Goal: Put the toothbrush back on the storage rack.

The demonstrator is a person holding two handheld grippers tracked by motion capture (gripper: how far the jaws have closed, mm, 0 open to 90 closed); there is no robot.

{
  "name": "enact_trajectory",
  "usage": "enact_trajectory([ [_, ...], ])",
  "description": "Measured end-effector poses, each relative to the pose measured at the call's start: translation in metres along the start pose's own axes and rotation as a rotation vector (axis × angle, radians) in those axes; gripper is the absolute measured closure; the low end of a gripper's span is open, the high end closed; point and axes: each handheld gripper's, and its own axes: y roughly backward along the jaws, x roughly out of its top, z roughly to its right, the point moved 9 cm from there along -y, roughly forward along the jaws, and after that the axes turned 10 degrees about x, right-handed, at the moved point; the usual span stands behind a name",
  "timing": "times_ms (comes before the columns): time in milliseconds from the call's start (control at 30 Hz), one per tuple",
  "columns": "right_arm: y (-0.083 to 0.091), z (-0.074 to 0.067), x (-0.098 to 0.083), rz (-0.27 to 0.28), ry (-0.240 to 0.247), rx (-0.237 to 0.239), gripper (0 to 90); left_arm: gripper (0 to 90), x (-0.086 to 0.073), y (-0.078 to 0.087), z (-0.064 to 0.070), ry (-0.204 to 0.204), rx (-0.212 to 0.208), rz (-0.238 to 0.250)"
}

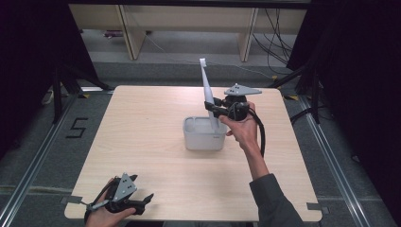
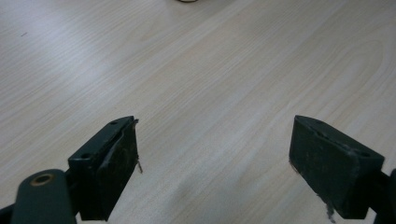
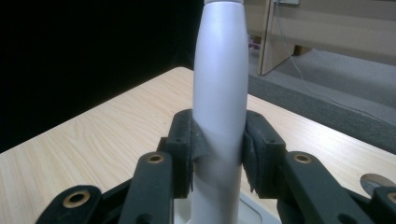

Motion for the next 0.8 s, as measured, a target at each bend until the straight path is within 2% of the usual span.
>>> enact_trajectory([
  [67,-0.003,-0.001,-0.002,-0.017,-0.007,0.017,66.8,15.2,0.0,0.0,0.0,-0.001,0.001,0.001],
  [167,-0.009,0.0,-0.004,-0.017,-0.018,0.013,66.8,15.2,0.001,0.0,0.0,-0.005,-0.002,0.005],
  [233,-0.012,0.001,-0.005,-0.022,-0.014,0.018,66.8,15.2,0.0,0.001,0.0,-0.007,-0.002,0.0],
  [267,-0.013,0.003,-0.005,-0.025,0.003,0.009,66.8,15.2,0.0,0.0,0.0,0.004,0.004,0.001],
  [300,-0.015,0.002,-0.007,-0.033,-0.028,0.015,66.8,15.2,0.0,0.001,-0.001,-0.015,-0.001,-0.002],
  [367,-0.017,0.004,-0.009,-0.039,-0.015,0.007,66.8,15.2,0.0,0.0,-0.001,0.0,0.0,0.004],
  [433,-0.021,0.004,-0.009,-0.038,-0.011,0.014,66.8,15.2,0.0,0.0,-0.001,-0.001,-0.001,0.003],
  [533,-0.024,0.007,-0.011,-0.046,0.0,0.002,66.8,15.2,0.0,0.0,-0.001,-0.013,-0.006,0.0],
  [600,-0.027,0.005,-0.013,-0.046,-0.037,0.004,66.8,15.2,0.0,0.0,0.001,-0.002,-0.008,0.0],
  [633,-0.027,0.009,-0.013,-0.05,0.004,-0.013,66.8,15.2,-0.001,0.0,0.0,-0.015,-0.007,-0.005],
  [667,-0.029,0.006,-0.014,-0.053,-0.027,0.004,66.8,15.1,-0.001,0.0,-0.001,-0.018,-0.007,-0.005],
  [700,-0.03,0.008,-0.014,-0.05,0.001,-0.002,66.8,15.2,0.0,0.0,0.0,-0.009,-0.008,0.0],
  [733,-0.03,0.009,-0.015,-0.058,0.009,-0.007,66.8,15.2,0.0,-0.001,0.0,0.005,-0.002,0.003],
  [767,-0.032,0.007,-0.016,-0.06,-0.004,-0.004,66.8,15.2,0.001,-0.001,0.001,0.016,-0.004,0.011],
  [800,-0.033,0.009,-0.016,-0.057,0.017,-0.011,66.8,15.2,0.001,-0.001,0.002,0.022,-0.006,0.009],
])
